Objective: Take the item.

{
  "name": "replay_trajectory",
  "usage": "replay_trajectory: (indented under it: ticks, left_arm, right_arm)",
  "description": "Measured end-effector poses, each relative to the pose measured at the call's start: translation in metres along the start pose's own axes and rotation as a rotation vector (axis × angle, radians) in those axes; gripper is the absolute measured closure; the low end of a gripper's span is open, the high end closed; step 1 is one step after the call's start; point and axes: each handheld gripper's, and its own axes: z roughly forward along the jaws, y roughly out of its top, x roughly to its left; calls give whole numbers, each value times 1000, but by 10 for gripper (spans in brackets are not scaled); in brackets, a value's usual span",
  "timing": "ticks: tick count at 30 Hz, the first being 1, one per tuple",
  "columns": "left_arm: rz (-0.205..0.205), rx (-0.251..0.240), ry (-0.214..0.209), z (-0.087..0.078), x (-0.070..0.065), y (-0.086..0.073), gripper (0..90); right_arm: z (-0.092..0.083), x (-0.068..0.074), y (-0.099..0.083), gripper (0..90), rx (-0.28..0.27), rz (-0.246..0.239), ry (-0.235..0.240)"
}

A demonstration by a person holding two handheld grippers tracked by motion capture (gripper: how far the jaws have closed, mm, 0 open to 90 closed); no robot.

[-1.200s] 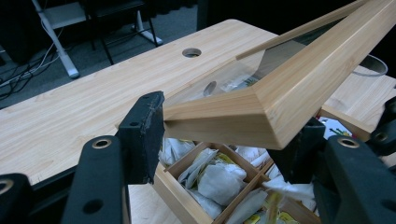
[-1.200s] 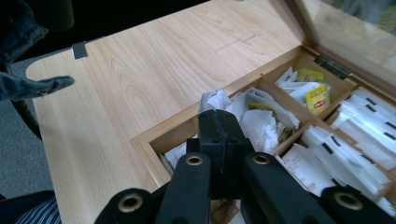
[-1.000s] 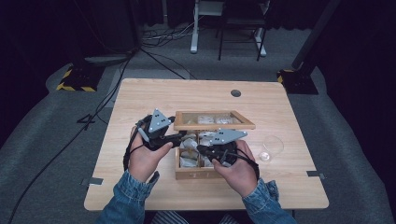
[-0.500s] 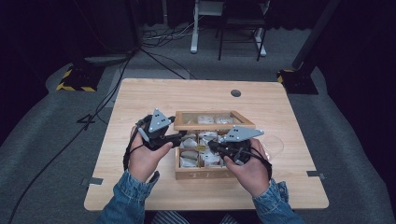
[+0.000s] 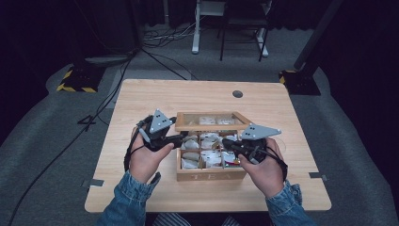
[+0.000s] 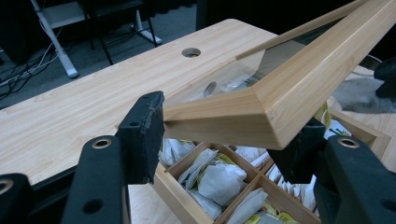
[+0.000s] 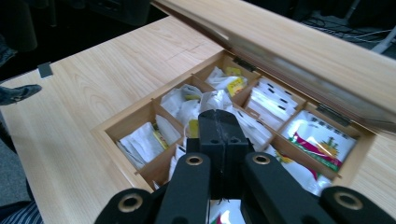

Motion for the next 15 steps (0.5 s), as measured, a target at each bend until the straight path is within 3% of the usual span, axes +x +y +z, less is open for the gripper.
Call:
replay_trajectory:
  ticks: [15]
  left_arm:
    - [-5, -4, -7, 0, 1, 0, 416]
  right_arm:
    - [-28, -24, -14, 900, -8, 45, -70]
